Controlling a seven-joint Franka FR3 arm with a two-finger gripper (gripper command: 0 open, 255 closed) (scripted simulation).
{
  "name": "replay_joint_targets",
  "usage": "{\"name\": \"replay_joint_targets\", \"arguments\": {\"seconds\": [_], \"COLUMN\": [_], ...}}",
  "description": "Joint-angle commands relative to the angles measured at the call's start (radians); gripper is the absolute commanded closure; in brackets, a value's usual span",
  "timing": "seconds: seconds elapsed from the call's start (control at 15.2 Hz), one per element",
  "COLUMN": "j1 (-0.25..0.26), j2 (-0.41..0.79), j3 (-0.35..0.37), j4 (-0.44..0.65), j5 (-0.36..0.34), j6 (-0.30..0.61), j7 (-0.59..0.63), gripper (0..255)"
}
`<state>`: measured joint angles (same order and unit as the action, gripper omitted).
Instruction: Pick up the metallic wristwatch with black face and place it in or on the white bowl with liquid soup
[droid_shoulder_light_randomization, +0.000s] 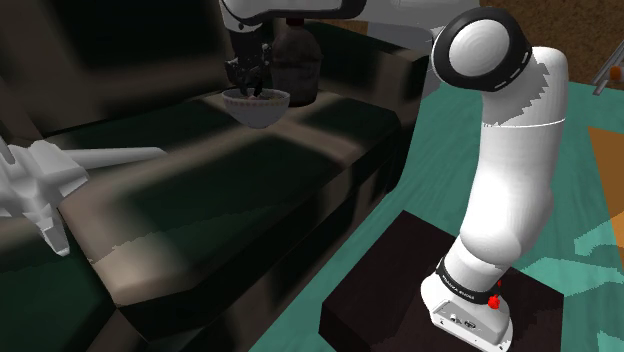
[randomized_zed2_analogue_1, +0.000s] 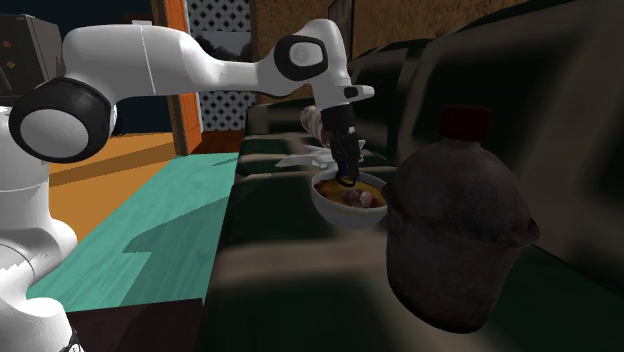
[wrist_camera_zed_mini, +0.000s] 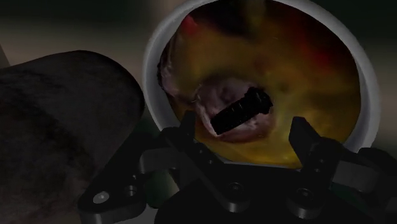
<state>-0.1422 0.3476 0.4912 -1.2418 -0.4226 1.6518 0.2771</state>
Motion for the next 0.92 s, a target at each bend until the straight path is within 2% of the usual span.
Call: {"name": "replay_joint_targets", "arguments": {"seconds": [0.0,0.2,0.46,0.86], "j1": [0.0,0.0,0.056,0.056], "j2": [0.0,0.001,0.04,0.04], "j3": [0.0,0.0,0.005,0.004], "j4": [0.0,0.0,0.185,0.185], "j5": [0.0,0.0,-0.024,-0.024], "j6": [0.0,0.0,-0.15,-0.15], "j7": [0.0,0.0,-0.013,-0.013], "gripper": [0,0,0,0]}}
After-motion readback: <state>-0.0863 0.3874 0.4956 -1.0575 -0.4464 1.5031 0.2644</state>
